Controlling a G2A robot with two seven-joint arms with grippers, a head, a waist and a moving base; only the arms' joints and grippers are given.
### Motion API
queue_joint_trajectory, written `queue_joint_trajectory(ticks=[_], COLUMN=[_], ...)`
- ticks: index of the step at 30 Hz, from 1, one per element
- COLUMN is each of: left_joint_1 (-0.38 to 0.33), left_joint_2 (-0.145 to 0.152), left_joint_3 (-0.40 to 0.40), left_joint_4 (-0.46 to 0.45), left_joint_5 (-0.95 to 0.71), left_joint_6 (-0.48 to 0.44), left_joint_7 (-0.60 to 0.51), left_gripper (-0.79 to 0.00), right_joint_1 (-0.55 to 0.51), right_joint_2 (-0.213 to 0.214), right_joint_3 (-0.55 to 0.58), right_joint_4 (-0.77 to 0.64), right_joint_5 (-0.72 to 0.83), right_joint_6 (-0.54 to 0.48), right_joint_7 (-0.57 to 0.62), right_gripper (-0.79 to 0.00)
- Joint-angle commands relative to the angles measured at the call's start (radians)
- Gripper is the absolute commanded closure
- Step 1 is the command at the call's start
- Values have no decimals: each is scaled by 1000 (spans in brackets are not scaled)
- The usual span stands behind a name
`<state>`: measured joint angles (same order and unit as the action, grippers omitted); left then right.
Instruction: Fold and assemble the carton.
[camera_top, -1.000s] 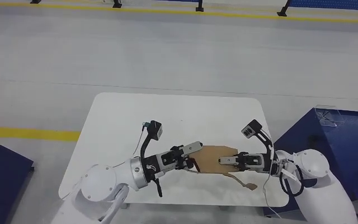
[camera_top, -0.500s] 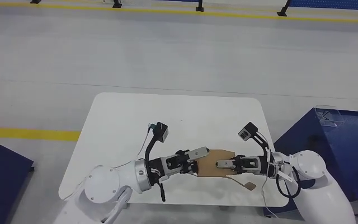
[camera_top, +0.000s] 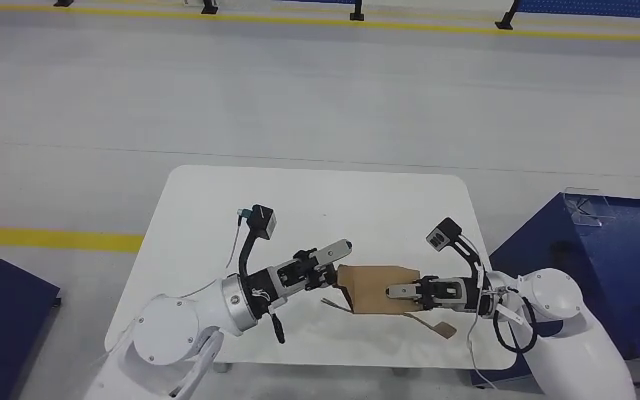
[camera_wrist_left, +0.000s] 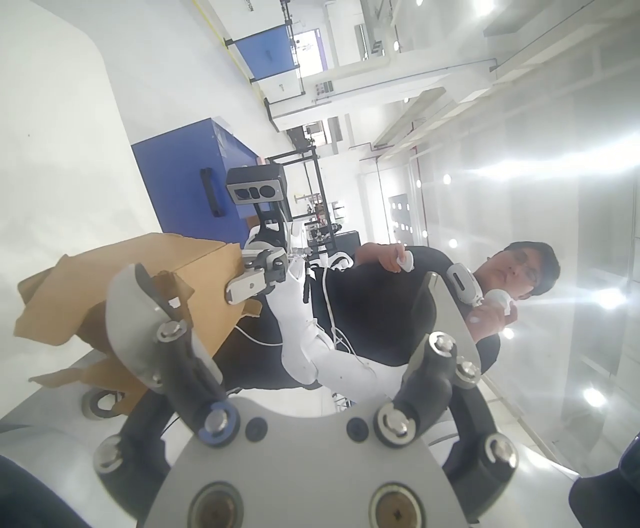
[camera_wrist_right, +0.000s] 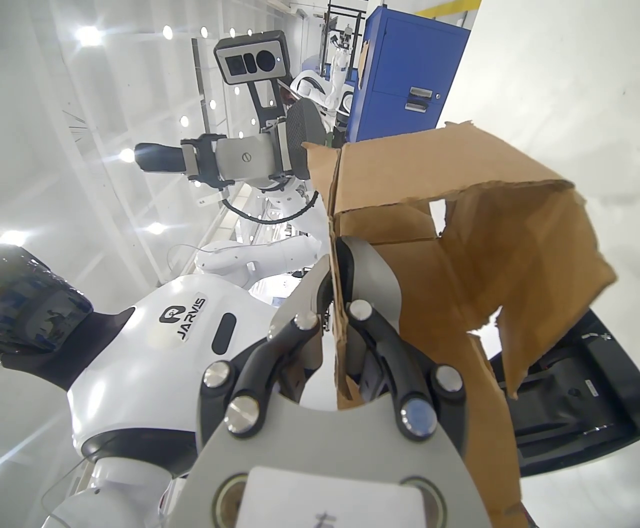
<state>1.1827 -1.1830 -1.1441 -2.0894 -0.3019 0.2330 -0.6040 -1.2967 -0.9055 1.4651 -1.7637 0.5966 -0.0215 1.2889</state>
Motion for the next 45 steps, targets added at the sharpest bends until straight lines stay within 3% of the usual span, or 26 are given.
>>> queue_joint_trajectory(ticks=[1, 6, 8, 11, 15, 17, 22, 30, 32, 35, 38, 42, 45], left_joint_1=[0, 0, 3, 57, 182, 231, 268, 268, 284, 270, 260, 249, 226], left_joint_2=[0, 0, -1, 7, 19, 24, 33, 33, 31, 38, 42, 40, 37], left_joint_3=[0, 0, -17, -132, -316, -358, -370, -370, -346, -352, -321, -271, -222], left_joint_4=[0, 0, -10, -56, -143, -158, -133, -133, -112, -87, -104, -112, -102], left_joint_5=[0, 0, -14, -64, -13, 8, -31, -31, -120, -185, -240, -291, -319], left_joint_6=[0, 0, -23, -112, -257, -259, -180, -180, -128, 56, 179, 265, 277], left_joint_7=[0, 0, 21, 50, 118, 97, -18, -18, -52, -104, -175, -150, -141], left_gripper=[-785, -785, -785, -785, -785, -785, -785, -785, -785, -785, -785, -785, -785], right_joint_1=[0, 0, 0, 8, 26, 44, 90, 90, 86, 93, 105, 126, 137], right_joint_2=[0, 0, -6, -18, -34, -43, -67, -67, -69, -71, -77, -85, -93], right_joint_3=[0, 0, -4, -19, -48, -67, -136, -136, -136, -132, -152, -186, -222], right_joint_4=[0, 0, -6, 19, 52, 76, 109, 109, 77, 75, 89, 122, 152], right_joint_5=[0, 0, 28, 65, 128, 130, 79, 79, 93, 143, 277, 392, 478], right_joint_6=[0, 0, -47, -159, -341, -466, -639, -639, -625, -638, -622, -585, -514], right_joint_7=[0, 0, -65, -140, -181, -181, -254, -254, -271, -259, -205, -81, -20], right_gripper=[0, 0, 0, 0, 0, 0, 0, 0, 0, 0, 0, 0, 0])
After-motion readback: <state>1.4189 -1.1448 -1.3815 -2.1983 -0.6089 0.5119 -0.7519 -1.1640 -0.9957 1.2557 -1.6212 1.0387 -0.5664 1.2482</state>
